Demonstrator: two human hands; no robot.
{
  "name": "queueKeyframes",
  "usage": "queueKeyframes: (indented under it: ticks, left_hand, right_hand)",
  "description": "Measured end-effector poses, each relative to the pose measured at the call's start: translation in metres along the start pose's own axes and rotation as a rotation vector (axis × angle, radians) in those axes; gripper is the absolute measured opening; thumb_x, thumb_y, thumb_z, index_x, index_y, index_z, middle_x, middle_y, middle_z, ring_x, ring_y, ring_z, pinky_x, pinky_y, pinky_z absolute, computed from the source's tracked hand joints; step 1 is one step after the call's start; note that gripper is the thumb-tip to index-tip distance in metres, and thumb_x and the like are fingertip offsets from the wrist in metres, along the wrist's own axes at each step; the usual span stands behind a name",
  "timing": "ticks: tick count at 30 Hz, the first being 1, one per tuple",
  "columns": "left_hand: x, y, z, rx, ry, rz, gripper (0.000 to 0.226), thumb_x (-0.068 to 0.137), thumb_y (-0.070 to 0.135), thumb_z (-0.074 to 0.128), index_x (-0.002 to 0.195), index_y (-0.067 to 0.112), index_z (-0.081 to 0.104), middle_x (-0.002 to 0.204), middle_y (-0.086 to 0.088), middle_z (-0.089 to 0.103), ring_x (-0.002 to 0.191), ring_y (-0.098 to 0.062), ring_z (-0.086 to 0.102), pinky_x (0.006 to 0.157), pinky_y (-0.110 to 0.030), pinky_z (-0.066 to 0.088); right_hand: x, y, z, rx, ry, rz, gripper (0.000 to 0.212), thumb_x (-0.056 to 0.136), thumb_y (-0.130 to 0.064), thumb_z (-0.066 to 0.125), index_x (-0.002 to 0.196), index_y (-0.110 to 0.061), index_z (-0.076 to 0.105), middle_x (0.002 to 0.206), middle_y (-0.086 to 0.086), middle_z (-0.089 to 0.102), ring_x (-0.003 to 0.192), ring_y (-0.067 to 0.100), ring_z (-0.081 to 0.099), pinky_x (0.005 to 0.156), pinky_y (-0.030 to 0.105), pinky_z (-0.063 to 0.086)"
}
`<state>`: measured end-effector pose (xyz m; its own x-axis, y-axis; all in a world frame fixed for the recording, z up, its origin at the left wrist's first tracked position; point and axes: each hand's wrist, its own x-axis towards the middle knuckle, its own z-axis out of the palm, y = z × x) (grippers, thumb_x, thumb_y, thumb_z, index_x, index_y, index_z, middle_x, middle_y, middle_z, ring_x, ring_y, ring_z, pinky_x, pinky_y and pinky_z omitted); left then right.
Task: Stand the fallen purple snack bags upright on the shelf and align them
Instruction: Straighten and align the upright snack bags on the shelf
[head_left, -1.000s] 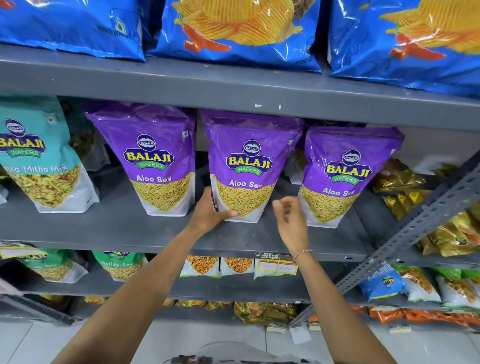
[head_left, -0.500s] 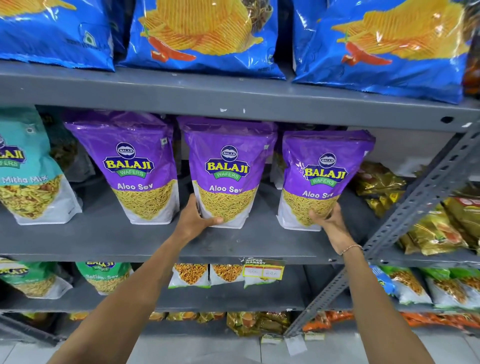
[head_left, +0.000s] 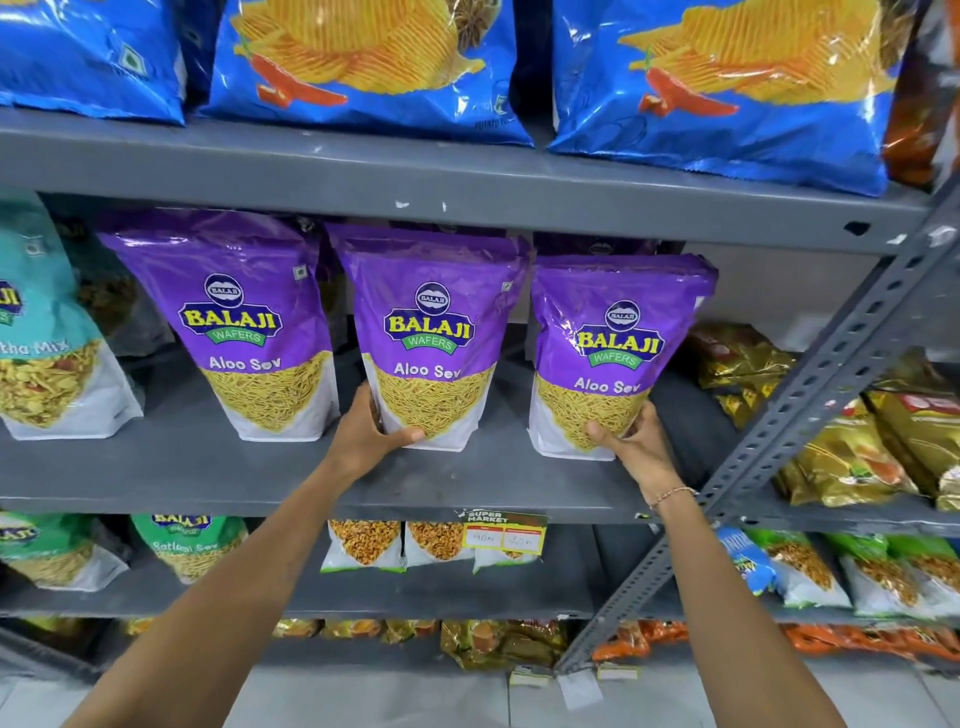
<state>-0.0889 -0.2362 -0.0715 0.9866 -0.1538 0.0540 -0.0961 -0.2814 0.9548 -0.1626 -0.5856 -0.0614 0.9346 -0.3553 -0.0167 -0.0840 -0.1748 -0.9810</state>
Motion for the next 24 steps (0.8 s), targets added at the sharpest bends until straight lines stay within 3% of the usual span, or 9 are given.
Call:
queueKeyframes:
  ticks: [3, 5, 8, 10, 13, 15, 17, 20, 24]
  left_hand:
    - [-0.031, 0.009, 0.015, -0.052, 0.255, 0.096, 0.091, 0.066, 0.017, 0.084, 0.139, 0.020, 0.029, 0.125, 0.016, 0.044, 0.112, 0.008, 0.046, 0.083, -0.003, 0.038]
    - [-0.057, 0.015, 0.036, 0.015, 0.406, 0.183, 0.063, 0.073, 0.021, 0.078, 0.125, 0.026, 0.042, 0.117, 0.013, 0.049, 0.103, 0.008, 0.048, 0.083, -0.007, 0.040]
    - [-0.071, 0.034, 0.084, 0.102, 0.094, 0.290, 0.043, 0.080, 0.027, 0.071, 0.116, 0.030, 0.048, 0.107, 0.012, 0.057, 0.096, 0.009, 0.053, 0.084, -0.013, 0.044]
    - [-0.062, 0.045, 0.116, 0.054, -0.114, 0.231, 0.070, 0.078, 0.027, 0.074, 0.135, 0.020, 0.034, 0.127, 0.009, 0.048, 0.110, 0.004, 0.049, 0.094, -0.018, 0.042]
    - [-0.037, 0.054, 0.152, -0.017, -0.188, 0.086, 0.110, 0.072, 0.034, 0.079, 0.147, 0.011, 0.001, 0.142, 0.013, 0.018, 0.132, 0.000, 0.019, 0.106, -0.018, 0.020]
    - [-0.020, 0.055, 0.164, -0.067, -0.218, 0.032, 0.119, 0.068, 0.032, 0.082, 0.147, 0.011, -0.004, 0.140, 0.013, 0.018, 0.130, 0.001, 0.017, 0.102, -0.014, 0.021]
    - [-0.005, 0.051, 0.171, -0.094, -0.224, 0.031, 0.110, 0.064, 0.029, 0.085, 0.144, 0.013, 0.012, 0.135, 0.013, 0.034, 0.126, -0.003, 0.036, 0.092, -0.006, 0.032]
    - [0.007, 0.040, 0.177, -0.046, -0.151, 0.073, 0.079, 0.060, 0.028, 0.087, 0.122, 0.023, 0.038, 0.113, 0.010, 0.057, 0.103, -0.010, 0.057, 0.072, 0.002, 0.039]
    - [0.012, 0.032, 0.179, -0.037, -0.102, 0.072, 0.075, 0.054, 0.030, 0.088, 0.114, 0.025, 0.044, 0.106, 0.009, 0.062, 0.098, -0.011, 0.061, 0.077, -0.010, 0.045]
  right_hand:
    - [-0.009, -0.007, 0.003, 0.013, 0.003, -0.054, 0.069, 0.076, -0.026, 0.077, 0.130, -0.019, 0.035, 0.130, 0.001, 0.054, 0.113, 0.003, 0.057, 0.093, 0.023, 0.048]
    - [-0.019, -0.022, 0.008, 0.014, 0.181, -0.106, 0.072, 0.086, -0.047, 0.060, 0.140, -0.020, 0.020, 0.146, 0.003, 0.034, 0.131, 0.010, 0.041, 0.107, 0.026, 0.034]
    - [-0.021, -0.069, 0.010, -0.167, 0.709, -0.571, 0.050, 0.093, -0.036, 0.051, 0.130, -0.004, 0.039, 0.142, 0.020, 0.038, 0.132, 0.025, 0.033, 0.111, 0.023, 0.023]
    - [-0.017, -0.112, 0.013, -0.340, 0.859, -0.790, 0.031, 0.094, -0.022, 0.052, 0.118, -0.002, 0.052, 0.132, 0.025, 0.047, 0.127, 0.028, 0.036, 0.108, 0.037, 0.025]
    - [-0.001, -0.162, 0.014, -0.754, 0.665, -0.765, 0.034, 0.094, -0.029, 0.051, 0.114, -0.003, 0.059, 0.121, 0.028, 0.058, 0.118, 0.041, 0.048, 0.105, 0.047, 0.023]
    - [0.010, -0.182, 0.014, -0.962, 0.438, -0.739, 0.039, 0.095, -0.036, 0.046, 0.115, -0.006, 0.061, 0.115, 0.025, 0.064, 0.111, 0.042, 0.056, 0.109, 0.050, 0.025]
    - [0.018, -0.193, 0.015, -1.042, 0.298, -0.768, 0.037, 0.097, -0.038, 0.042, 0.118, -0.015, 0.062, 0.119, 0.018, 0.066, 0.114, 0.036, 0.056, 0.109, 0.044, 0.028]
    - [0.025, -0.194, 0.017, -0.950, 0.265, -0.856, 0.027, 0.095, -0.030, 0.049, 0.110, -0.020, 0.068, 0.116, 0.009, 0.069, 0.114, 0.031, 0.058, 0.102, 0.037, 0.034]
    - [0.028, -0.193, 0.017, -0.889, 0.387, -0.845, 0.025, 0.091, -0.022, 0.052, 0.107, -0.016, 0.070, 0.119, 0.014, 0.067, 0.117, 0.035, 0.054, 0.095, 0.033, 0.022]
